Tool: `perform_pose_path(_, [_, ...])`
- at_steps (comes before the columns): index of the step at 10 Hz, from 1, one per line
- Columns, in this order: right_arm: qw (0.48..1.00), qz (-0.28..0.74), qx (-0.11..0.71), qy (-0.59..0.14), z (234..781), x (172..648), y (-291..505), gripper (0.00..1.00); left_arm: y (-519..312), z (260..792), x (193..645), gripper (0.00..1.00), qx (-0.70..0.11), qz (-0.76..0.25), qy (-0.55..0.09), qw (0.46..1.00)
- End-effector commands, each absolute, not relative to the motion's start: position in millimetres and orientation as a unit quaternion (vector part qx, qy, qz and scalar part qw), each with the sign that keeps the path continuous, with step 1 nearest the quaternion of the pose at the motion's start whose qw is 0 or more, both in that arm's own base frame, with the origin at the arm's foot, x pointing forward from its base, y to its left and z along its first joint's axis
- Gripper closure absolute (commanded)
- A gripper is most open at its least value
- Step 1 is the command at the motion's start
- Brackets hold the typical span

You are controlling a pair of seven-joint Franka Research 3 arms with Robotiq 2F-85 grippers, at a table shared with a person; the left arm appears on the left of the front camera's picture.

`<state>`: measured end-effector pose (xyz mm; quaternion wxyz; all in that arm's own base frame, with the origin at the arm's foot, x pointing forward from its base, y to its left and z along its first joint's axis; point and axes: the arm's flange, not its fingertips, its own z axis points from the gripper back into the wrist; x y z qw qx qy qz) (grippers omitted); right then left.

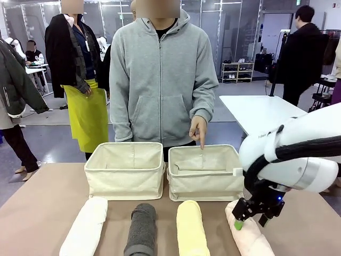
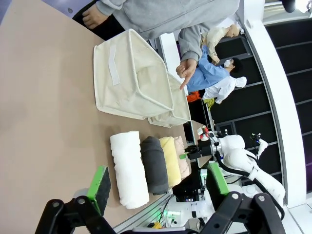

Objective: Divide the towels into two baskets.
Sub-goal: Pick up one hotel-folded towel and place it in the Fabric basket indicated by the person.

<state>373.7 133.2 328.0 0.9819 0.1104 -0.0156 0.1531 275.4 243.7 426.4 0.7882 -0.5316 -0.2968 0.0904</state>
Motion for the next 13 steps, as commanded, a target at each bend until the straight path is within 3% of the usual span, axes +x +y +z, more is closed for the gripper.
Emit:
perform_pose_path(1, [0.983, 0.15, 0.108, 0.004, 324, 386, 149, 0.0, 245, 428, 274, 0.0, -0.536, 0.089, -0.299, 0.784])
perform_pose_path(5, [0.982, 0.158, 0.1, 0.021, 318, 388, 152, 0.0, 245, 428, 274, 0.0, -0.536, 0.089, -0.299, 0.784])
perform_pose_path(6, [0.983, 0.157, 0.097, 0.022, 317, 388, 149, 0.18, 245, 428, 274, 0.0, -0.536, 0.089, -0.299, 0.784])
perform_pose_path(7, [0.983, 0.156, 0.097, 0.022, 316, 388, 151, 0.2, 245, 428, 274, 0.0, -0.536, 0.089, -0.299, 0.784])
perform_pose_path(8, [0.983, 0.157, 0.095, 0.023, 314, 388, 154, 0.37, 245, 428, 274, 0.0, -0.536, 0.089, -0.299, 0.784])
perform_pose_path(9, [0.982, 0.16, 0.095, 0.023, 314, 388, 157, 0.39, 245, 428, 274, 0.0, -0.536, 0.089, -0.299, 0.784])
perform_pose_path(10, [0.982, 0.163, 0.093, 0.024, 314, 388, 159, 0.57, 245, 428, 274, 0.0, -0.536, 0.089, -0.299, 0.784])
perform_pose_path(11, [0.982, 0.165, 0.091, 0.023, 315, 388, 160, 0.59, 245, 428, 274, 0.0, -0.536, 0.089, -0.299, 0.784])
perform_pose_path(12, [0.982, 0.167, 0.09, 0.022, 316, 387, 162, 0.77, 245, 428, 274, 0.0, -0.536, 0.089, -0.299, 0.784])
perform_pose_path(13, [0.983, 0.163, 0.076, 0.021, 316, 386, 162, 0.79, 245, 428, 274, 0.0, -0.536, 0.089, -0.299, 0.784])
